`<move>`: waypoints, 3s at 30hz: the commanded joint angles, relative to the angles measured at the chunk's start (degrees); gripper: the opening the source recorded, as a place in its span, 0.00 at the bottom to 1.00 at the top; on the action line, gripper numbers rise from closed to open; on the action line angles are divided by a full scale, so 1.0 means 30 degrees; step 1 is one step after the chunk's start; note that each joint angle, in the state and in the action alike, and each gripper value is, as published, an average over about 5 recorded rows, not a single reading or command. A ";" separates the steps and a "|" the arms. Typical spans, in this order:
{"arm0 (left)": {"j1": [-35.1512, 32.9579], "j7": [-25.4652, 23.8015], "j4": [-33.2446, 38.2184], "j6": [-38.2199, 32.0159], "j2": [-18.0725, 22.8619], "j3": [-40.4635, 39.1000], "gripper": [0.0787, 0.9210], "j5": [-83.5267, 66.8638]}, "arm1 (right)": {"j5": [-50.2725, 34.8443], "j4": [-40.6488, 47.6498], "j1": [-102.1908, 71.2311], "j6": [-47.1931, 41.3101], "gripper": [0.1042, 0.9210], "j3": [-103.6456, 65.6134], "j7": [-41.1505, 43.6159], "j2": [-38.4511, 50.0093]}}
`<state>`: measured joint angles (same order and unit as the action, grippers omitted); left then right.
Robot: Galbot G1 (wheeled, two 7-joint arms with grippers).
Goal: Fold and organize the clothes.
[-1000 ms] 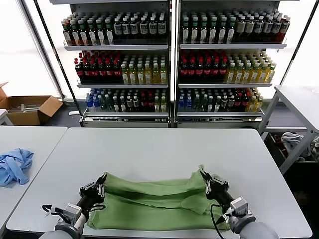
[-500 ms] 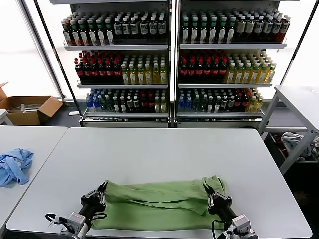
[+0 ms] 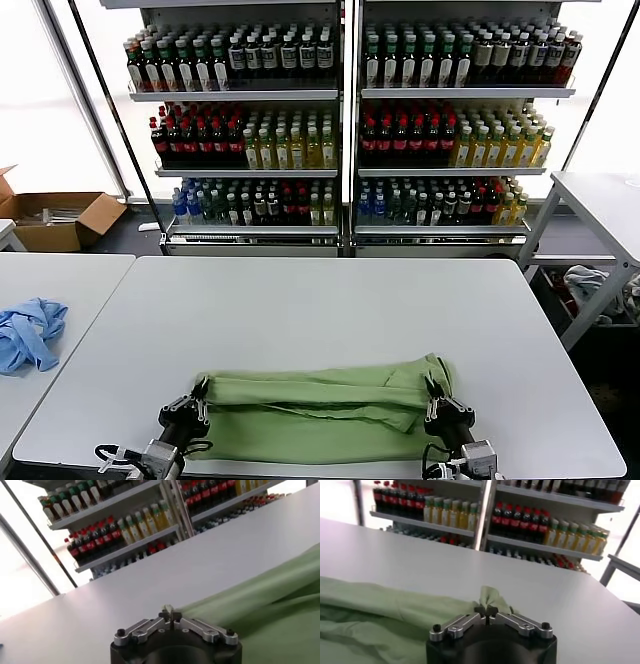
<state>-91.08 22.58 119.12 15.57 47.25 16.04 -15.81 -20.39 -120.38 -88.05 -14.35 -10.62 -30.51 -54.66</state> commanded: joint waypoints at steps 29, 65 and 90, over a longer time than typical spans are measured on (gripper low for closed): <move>-0.2569 0.0747 0.3648 -0.1882 0.0294 0.1138 0.88 -0.1937 | -0.1847 -0.2163 -0.3110 0.3833 0.88 -0.5887 0.4285 0.1364; -0.0420 0.0657 -0.1244 -0.2386 0.2642 0.1264 0.88 -0.8833 | -0.4069 -0.0301 -0.9202 1.0852 0.88 -0.9707 1.0016 0.1199; -0.0467 0.0831 -0.1278 -0.4585 0.3566 -0.0761 0.34 -0.5164 | -0.4076 -0.0582 -0.7845 1.0066 0.88 -0.9063 0.8748 0.1036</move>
<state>-93.20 24.41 114.92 3.71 57.82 15.40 -35.13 -32.73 -121.71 -112.35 16.47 -38.35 -3.10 -51.42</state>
